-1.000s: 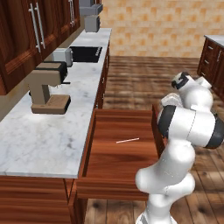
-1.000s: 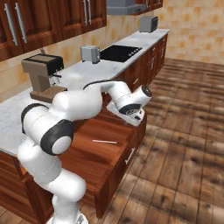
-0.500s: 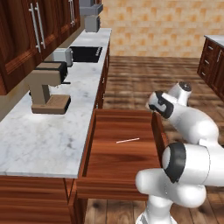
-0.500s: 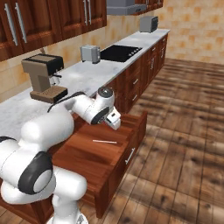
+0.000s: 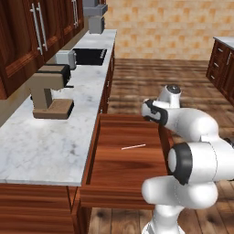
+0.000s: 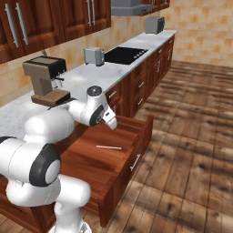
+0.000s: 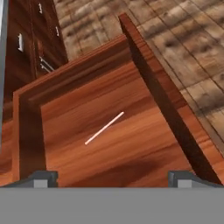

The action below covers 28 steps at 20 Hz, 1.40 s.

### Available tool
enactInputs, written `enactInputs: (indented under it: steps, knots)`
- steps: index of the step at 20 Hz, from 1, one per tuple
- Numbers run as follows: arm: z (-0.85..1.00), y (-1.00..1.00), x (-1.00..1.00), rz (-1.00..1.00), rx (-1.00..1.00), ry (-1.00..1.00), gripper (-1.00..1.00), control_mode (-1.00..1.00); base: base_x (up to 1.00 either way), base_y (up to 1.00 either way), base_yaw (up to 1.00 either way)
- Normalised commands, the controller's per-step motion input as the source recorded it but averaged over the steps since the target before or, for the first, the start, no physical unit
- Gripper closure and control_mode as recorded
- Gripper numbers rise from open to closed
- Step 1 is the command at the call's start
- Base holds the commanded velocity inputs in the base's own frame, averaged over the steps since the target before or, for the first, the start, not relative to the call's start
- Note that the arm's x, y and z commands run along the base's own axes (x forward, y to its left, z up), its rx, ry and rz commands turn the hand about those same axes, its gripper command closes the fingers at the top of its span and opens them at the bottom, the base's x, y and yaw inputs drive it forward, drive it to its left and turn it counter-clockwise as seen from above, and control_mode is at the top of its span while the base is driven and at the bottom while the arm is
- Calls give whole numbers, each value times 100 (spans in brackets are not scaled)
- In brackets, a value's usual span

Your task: Take a straw from the drawer in front and place it inside the glass cup on the dining counter.

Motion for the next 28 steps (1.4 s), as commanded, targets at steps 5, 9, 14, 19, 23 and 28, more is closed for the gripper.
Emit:
enactInputs:
  steps: [5,9,14,19,23,28]
  knots:
    - [0,4,11,45,-3,-1,-100,-100,0,0,0]
    - [0,14,-5,47,-23,-10,-100,-100,0,0,0]
    - [-1,14,10,44,-31,-2,-100,-100,0,0,0]
    - [-23,17,14,45,-25,1,-100,-100,0,0,0]
    - [-30,27,6,44,-23,3,-100,-100,0,0,0]
    - [-34,25,9,35,-21,0,-100,-100,0,0,0]
